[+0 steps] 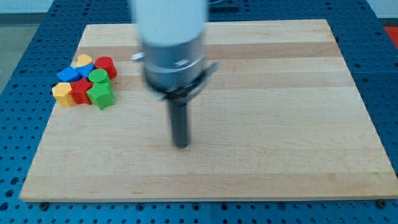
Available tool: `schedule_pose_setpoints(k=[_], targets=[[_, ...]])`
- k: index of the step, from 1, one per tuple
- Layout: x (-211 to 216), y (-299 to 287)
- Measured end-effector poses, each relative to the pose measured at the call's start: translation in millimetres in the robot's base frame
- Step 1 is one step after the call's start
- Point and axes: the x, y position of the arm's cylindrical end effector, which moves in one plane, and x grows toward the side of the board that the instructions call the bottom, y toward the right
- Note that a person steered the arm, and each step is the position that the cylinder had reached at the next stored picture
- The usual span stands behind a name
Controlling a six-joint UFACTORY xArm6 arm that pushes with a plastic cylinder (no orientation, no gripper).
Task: Place your hand at the bottom of the red star
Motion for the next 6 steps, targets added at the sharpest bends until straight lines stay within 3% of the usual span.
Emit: schedule_pose_setpoints(k=[1, 2, 4, 5, 6], targets=[[28.7, -75.7], [-13.1, -99.3], [-47.3, -168.9], [-96.6, -167.6], [-103.6, -139.5]])
